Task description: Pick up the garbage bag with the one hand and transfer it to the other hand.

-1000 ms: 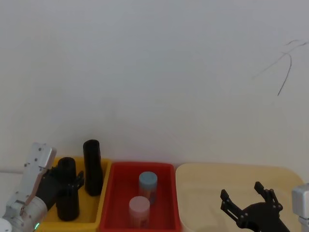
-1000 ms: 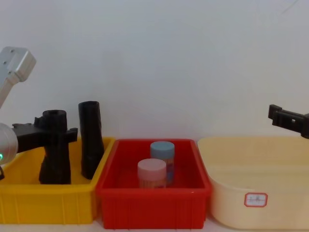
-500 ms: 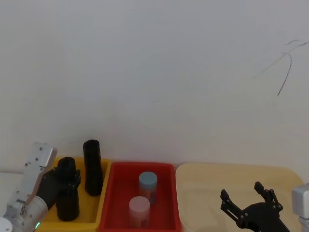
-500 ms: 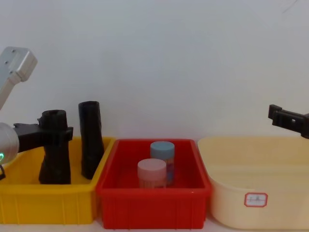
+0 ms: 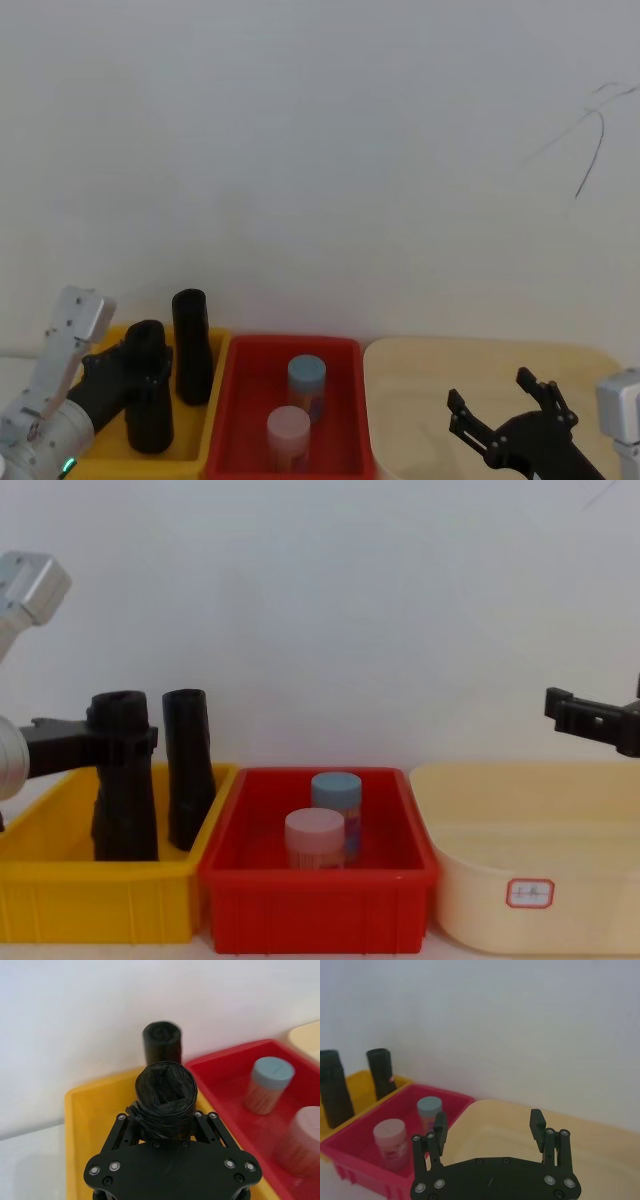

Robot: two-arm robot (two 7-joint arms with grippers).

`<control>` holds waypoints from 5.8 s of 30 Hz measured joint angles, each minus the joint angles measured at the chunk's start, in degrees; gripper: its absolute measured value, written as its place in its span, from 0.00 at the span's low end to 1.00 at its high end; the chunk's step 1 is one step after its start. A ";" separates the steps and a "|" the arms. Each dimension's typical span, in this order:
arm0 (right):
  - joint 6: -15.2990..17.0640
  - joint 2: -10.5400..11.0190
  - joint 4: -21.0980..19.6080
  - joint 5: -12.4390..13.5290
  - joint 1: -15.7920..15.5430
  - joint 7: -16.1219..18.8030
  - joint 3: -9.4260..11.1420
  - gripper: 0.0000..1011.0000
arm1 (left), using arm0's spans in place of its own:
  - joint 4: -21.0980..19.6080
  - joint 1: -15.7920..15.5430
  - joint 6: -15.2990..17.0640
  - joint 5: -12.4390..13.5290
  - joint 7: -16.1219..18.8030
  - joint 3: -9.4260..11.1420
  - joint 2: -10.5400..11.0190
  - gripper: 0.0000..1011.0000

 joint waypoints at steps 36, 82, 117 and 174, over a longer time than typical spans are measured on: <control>11.46 12.36 -6.98 7.49 6.87 23.46 -3.89 0.99 | -17.99 -4.00 7.23 -14.20 -22.59 -2.14 8.54 0.38; 17.12 12.88 -7.00 18.03 10.53 31.62 -8.15 0.99 | -19.94 -6.76 6.78 -21.01 -42.51 9.30 10.71 0.38; 16.38 11.90 -2.95 18.36 15.22 33.28 -12.65 0.97 | -19.35 -7.93 8.46 -23.38 -40.86 11.96 9.77 0.38; 14.91 15.64 -4.30 18.90 14.23 27.76 -9.78 0.51 | -19.58 -5.16 8.61 -24.31 -36.25 10.33 12.17 0.99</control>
